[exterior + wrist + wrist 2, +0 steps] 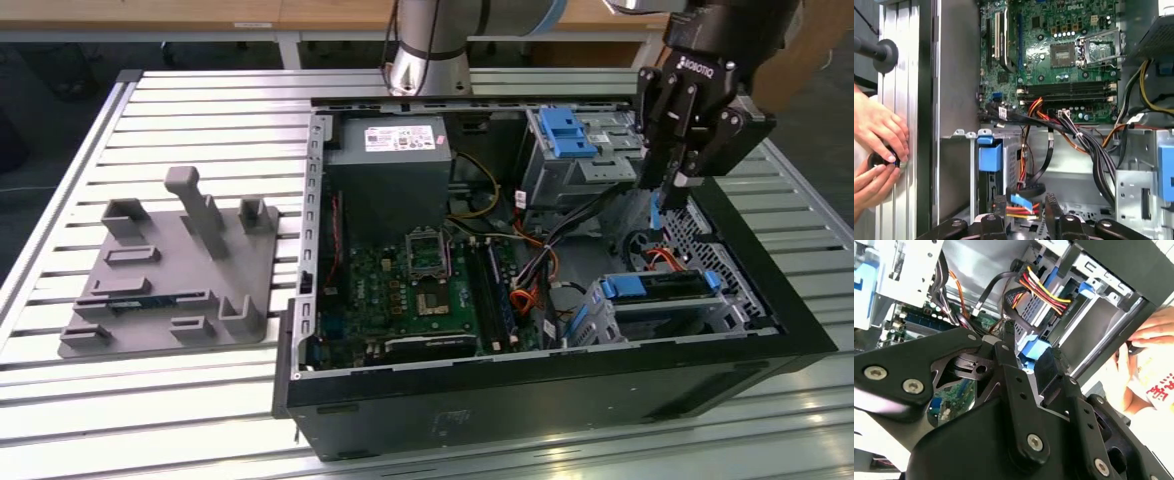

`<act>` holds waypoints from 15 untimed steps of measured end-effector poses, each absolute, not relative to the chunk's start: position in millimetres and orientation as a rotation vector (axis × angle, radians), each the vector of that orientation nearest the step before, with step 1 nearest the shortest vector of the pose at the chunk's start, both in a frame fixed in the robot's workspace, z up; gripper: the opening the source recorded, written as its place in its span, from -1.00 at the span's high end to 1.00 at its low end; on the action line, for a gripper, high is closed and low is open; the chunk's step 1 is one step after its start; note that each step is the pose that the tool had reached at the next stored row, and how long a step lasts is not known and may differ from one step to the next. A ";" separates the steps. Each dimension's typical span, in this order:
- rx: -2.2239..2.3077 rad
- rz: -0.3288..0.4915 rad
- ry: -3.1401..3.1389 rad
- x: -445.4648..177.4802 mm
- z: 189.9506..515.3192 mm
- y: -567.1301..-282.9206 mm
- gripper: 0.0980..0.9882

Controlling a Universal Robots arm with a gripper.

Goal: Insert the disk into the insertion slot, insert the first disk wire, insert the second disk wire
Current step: 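Insert the second disk wire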

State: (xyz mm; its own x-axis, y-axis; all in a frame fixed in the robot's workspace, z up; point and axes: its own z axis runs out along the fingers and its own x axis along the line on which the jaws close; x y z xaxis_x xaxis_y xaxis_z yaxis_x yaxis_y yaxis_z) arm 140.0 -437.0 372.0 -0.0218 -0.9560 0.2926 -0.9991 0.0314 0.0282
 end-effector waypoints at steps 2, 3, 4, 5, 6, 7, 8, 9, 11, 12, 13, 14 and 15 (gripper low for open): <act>2.011 0.287 -2.067 139.6 370.0 -436.6 0.24; 2.008 0.293 -2.064 139.6 368.8 -436.6 0.24; 2.005 0.297 -2.062 139.6 367.6 -436.5 0.24; 1.997 0.311 -2.054 139.5 362.3 -436.3 0.24; 1.995 0.316 -2.051 139.5 360.9 -436.3 0.24; 1.991 0.322 -2.048 139.5 359.9 -436.3 0.24; 1.985 0.332 -2.042 139.4 358.9 -436.3 0.24; 1.979 0.342 -2.035 139.4 358.5 -436.3 0.24; 1.967 0.364 -2.020 139.4 357.7 -435.5 0.24; 1.965 0.370 -2.016 139.2 356.8 -434.8 0.24; 1.963 0.374 -2.013 138.7 355.5 -434.3 0.24; 1.962 0.376 -2.012 138.3 354.2 -434.1 0.24; 1.960 0.381 -2.008 138.0 353.6 -433.9 0.24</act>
